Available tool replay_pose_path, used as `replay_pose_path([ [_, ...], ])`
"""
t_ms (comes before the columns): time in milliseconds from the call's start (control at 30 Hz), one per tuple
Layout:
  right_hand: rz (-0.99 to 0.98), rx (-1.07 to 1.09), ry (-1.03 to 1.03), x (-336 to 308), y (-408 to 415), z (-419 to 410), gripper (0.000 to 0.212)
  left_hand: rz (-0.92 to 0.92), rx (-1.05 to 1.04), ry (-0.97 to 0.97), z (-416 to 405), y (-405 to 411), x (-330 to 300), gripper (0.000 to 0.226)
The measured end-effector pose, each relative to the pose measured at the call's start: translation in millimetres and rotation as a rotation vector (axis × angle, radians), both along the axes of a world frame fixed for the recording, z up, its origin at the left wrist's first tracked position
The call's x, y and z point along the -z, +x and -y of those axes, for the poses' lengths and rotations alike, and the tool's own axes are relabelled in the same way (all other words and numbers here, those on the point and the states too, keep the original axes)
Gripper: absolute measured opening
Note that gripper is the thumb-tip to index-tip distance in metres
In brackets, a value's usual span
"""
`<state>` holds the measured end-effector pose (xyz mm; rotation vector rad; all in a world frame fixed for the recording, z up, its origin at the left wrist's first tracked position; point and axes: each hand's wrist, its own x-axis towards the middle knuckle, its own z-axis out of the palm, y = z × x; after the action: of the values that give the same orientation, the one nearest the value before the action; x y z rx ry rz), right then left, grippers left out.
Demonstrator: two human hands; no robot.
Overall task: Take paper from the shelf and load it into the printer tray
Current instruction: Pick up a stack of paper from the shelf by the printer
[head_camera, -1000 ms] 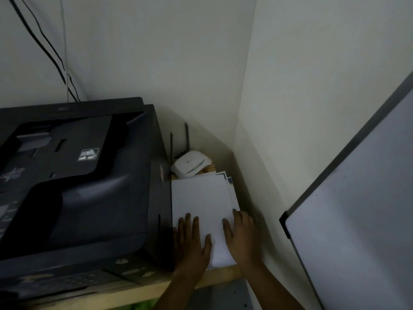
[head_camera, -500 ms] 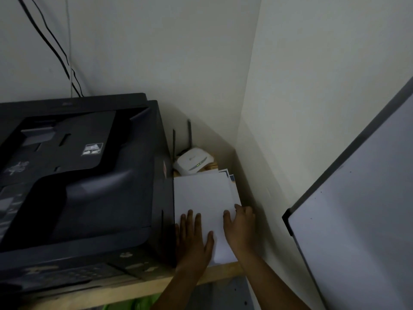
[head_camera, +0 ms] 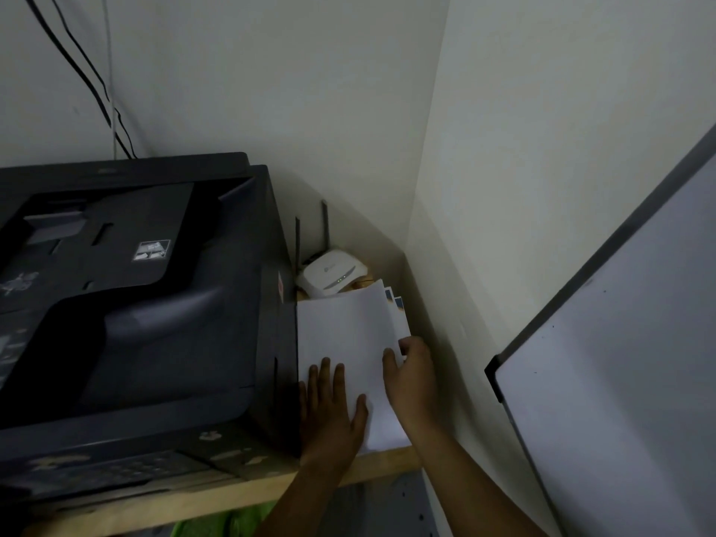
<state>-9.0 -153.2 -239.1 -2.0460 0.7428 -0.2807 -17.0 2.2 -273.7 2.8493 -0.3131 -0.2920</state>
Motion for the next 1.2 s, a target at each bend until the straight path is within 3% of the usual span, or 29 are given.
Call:
replay_pose_path([
  [167, -0.037, 0.046, 0.228, -5.8, 9.6, 2.7, 0.034, 0.006, 0.007, 0.003, -1.3, 0.3, 3.1, 0.084],
  [233, -0.062, -0.013, 0.283, -1.0, 13.7, 8.1, 0.023, -0.005, 0.015, -0.002, -2.1, 1.0, 2.5, 0.085],
  [433, -0.117, -0.147, 0.181, -4.4, 9.4, 10.9, 0.030, -0.007, 0.016, -0.026, -3.6, 1.6, 1.3, 0.091],
  [667, -0.056, -0.073, 0.170, -12.2, 7.1, 1.8, 0.024, -0.043, -0.056, -0.199, -3.4, -6.8, -20.0, 0.084],
  [867, 0.015, -0.071, 0.208, -57.3, 1.1, -3.6, 0.027, -0.035, -0.093, -0.265, 3.3, -8.2, -70.5, 0.105],
  [1000, 0.056, -0.066, 0.216, -101.5, -6.9, -3.7, 0.027, -0.029, -0.100, -0.273, 12.4, -2.8, -120.8, 0.081],
  [1200, 0.120, -0.019, 0.205, -175.2, -10.8, 1.1, 0.036, 0.078, -0.160, -0.523, 21.8, 5.8, -187.8, 0.071],
])
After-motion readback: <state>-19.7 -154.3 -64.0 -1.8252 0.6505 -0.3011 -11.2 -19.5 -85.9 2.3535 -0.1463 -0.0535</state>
